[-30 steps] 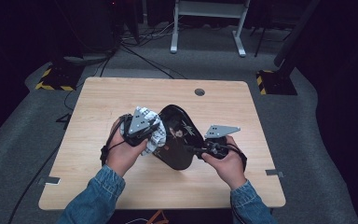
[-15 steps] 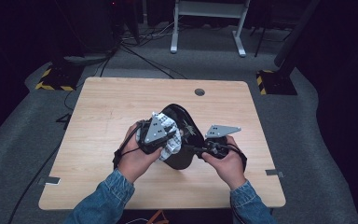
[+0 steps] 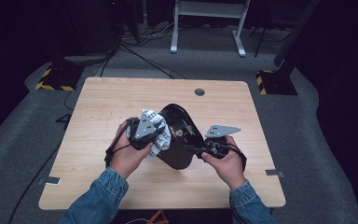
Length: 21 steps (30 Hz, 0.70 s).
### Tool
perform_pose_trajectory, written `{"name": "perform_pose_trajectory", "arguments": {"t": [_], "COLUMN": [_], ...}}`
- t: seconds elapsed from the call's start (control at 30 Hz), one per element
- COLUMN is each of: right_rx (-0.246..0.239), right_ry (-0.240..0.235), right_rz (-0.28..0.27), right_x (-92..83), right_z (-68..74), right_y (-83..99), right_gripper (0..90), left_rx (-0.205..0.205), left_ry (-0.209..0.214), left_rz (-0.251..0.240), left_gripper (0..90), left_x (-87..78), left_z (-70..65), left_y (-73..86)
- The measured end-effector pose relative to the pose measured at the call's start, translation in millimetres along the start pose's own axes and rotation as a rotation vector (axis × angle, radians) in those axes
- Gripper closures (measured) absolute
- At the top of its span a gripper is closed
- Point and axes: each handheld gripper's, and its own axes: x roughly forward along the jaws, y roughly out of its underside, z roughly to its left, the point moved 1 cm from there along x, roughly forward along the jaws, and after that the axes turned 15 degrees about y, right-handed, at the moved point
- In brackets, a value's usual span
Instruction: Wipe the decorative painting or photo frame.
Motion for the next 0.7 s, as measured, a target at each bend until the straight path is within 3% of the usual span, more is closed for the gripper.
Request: {"name": "perform_pose_trajectory", "arguments": {"t": [0.1,0.63,0.7], "right_rx": [0.002,0.002,0.003], "right_ry": [0.002,0.005,0.003], "right_rz": [0.0,0.001,0.001], "right_x": [0.2,-0.4,-0.3], "right_z": [-0.2,-0.3,-0.5], "right_y": [-0.3,-0.6,-0.6], "right_gripper": [79.1,78.4,78.6], "left_rx": [0.004,-0.075,-0.155], "left_ry": [-0.022,-0.08,-0.043], "left_rz": [0.014,0.025,-0.021], "left_gripper": [81.9,81.8,81.7], "left_x": [-1.0,-4.8,-7.1], "left_z": [5.3,31.9,33.6], "left_y": [2.7,21.7,23.5]}}
